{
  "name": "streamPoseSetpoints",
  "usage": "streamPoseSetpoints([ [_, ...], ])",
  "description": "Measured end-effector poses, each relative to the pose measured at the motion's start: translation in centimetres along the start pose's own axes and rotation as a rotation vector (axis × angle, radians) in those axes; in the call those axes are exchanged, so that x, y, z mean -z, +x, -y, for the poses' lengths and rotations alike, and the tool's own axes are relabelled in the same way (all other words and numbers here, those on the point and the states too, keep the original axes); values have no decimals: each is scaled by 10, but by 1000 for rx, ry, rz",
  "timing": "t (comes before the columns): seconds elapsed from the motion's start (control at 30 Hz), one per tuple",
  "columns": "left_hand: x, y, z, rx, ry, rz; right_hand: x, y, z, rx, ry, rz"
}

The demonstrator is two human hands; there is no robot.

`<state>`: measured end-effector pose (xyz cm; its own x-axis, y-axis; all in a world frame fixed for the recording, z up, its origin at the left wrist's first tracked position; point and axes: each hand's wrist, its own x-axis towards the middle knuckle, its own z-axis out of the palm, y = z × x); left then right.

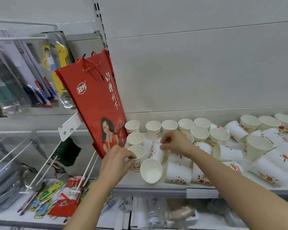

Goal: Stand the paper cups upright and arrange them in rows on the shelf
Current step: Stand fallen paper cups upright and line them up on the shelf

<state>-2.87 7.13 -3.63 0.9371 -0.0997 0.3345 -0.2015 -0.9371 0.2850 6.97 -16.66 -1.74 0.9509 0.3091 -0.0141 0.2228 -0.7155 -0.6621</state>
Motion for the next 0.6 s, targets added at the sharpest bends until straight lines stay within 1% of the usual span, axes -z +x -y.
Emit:
streamPoseSetpoints([
  [0.07, 0, -2, 2, 15, 0, -17, 5, 2, 1, 60, 35, -62],
  [0.13, 1, -7, 1, -3, -46, -32, 7, 5, 4, 141, -2, -163],
  [0.2, 3, -16, -6, -89, -168, -79, 3, 10, 5, 227, -100, -233],
  [0.27, 1, -28, -16, -205, -230, -81, -4, 12, 3, 268, -225, -235],
  [0.37, -11, -30, -26, -278, -128, -22, -12, 14, 0, 284, -326, -218],
  [0.47, -19, -21, -33, -332, -60, -47, -17, 15, -2, 311, -404, -202],
  [0.53, -23, -19, -33, -352, -40, -81, -15, 13, -4, 341, -378, -206],
  [0.6, -23, -23, -30, -351, -1, -101, -6, 7, -11, 363, -330, -245],
])
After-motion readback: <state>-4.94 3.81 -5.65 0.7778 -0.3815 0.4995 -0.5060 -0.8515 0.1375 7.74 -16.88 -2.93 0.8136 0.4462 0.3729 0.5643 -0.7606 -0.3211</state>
